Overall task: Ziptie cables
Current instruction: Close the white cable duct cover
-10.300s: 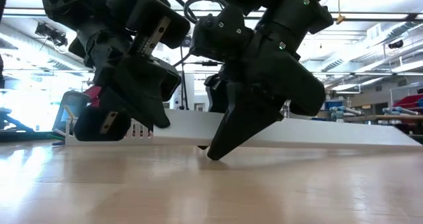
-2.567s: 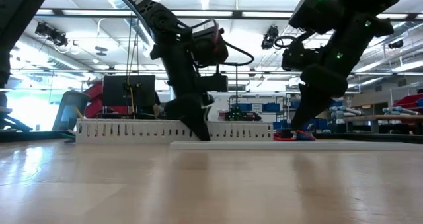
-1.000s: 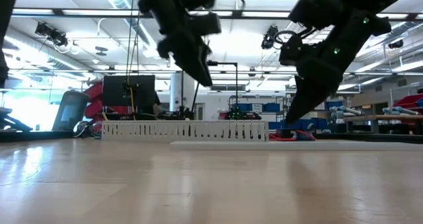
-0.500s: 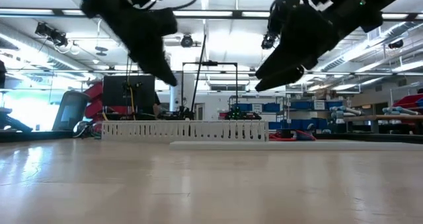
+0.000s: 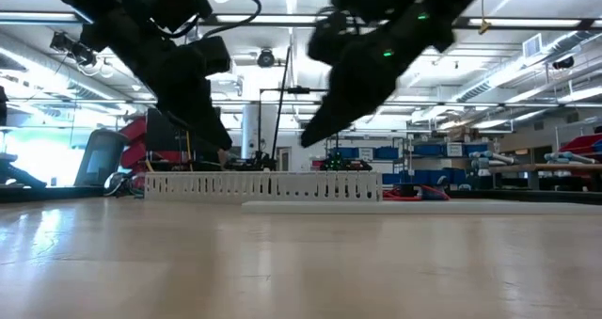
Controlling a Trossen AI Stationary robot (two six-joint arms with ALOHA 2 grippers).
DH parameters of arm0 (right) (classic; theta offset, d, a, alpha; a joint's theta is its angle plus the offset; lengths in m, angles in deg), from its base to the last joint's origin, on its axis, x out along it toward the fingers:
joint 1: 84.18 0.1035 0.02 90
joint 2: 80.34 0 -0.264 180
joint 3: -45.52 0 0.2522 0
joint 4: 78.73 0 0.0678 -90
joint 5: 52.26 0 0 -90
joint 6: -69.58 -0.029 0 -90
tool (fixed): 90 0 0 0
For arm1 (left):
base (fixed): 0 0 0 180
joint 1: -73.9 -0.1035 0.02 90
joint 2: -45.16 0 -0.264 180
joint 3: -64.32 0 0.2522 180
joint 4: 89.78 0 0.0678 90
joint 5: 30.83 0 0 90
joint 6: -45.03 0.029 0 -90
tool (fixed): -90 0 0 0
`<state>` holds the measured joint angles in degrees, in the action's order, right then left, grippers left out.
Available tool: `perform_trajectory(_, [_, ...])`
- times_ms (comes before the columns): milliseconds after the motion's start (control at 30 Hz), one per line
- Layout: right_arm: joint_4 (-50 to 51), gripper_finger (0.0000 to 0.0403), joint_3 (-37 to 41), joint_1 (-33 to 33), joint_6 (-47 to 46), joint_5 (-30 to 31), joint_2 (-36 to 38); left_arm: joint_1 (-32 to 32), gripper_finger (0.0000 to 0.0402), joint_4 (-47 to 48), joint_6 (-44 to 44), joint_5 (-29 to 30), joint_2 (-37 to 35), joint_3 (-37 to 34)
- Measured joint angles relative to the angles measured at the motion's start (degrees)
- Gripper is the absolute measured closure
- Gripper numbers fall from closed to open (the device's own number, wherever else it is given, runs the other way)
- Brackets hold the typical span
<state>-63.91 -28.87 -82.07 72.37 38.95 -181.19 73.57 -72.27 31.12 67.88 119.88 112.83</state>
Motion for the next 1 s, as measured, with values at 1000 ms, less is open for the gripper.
perform_trajectory(1000, [10.16, 0.0151, -10.99, -2.54, -1.29, -5.09, -16.73, 1.21, 0.0259, -17.99, -4.75, 1.88, 0.11, -10.65])
